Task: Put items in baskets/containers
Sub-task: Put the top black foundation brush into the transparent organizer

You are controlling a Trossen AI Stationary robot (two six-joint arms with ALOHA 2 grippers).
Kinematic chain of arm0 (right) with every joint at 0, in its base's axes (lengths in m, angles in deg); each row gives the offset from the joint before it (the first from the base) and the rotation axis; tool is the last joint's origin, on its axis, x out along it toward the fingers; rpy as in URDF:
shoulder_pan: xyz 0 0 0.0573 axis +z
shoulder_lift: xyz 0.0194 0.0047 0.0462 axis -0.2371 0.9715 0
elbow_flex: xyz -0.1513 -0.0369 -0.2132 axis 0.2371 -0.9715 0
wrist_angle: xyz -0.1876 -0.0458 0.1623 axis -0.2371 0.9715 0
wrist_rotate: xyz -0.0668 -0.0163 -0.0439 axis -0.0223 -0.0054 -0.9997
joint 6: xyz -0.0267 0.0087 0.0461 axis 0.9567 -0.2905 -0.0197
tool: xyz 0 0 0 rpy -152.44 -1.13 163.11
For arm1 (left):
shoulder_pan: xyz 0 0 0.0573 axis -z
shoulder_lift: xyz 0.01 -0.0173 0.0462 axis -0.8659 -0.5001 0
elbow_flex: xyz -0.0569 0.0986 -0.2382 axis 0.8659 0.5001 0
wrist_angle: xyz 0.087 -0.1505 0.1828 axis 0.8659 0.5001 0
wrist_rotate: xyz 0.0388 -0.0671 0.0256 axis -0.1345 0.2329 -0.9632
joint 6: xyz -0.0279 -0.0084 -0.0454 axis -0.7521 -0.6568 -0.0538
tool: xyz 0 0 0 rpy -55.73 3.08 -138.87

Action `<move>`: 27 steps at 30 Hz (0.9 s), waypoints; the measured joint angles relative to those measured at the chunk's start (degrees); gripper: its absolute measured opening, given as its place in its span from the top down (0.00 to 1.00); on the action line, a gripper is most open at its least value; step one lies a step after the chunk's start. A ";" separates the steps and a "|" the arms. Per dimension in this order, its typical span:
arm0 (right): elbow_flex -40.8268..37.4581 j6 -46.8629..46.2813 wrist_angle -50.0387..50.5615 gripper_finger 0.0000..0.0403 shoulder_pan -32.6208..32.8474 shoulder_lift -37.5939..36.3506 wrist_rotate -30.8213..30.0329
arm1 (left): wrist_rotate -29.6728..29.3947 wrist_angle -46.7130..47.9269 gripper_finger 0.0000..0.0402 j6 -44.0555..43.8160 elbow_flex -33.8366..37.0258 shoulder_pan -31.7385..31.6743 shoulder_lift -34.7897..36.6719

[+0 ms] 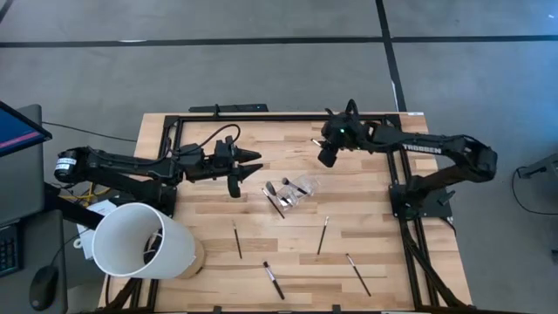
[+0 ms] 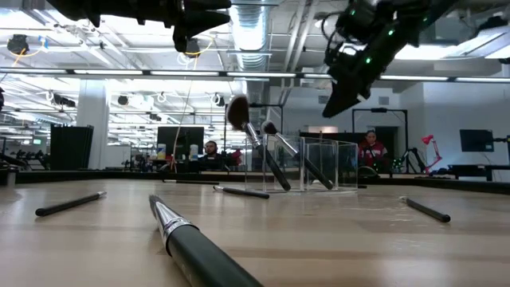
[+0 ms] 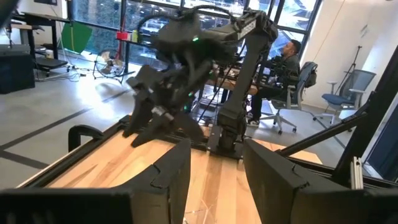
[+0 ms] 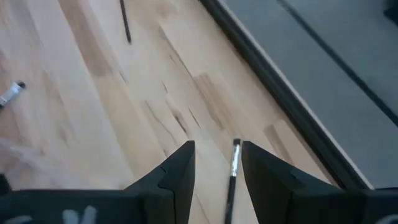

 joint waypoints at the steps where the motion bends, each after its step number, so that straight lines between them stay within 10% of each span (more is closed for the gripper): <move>1: 0.00 0.61 0.23 0.70 -0.72 1.01 0.15 | 0.00 0.02 0.64 0.01 0.00 0.00 0.00; 27: 13.48 10.92 8.20 0.71 -11.53 30.06 7.71 | -0.02 1.33 0.64 0.13 0.00 -0.13 0.00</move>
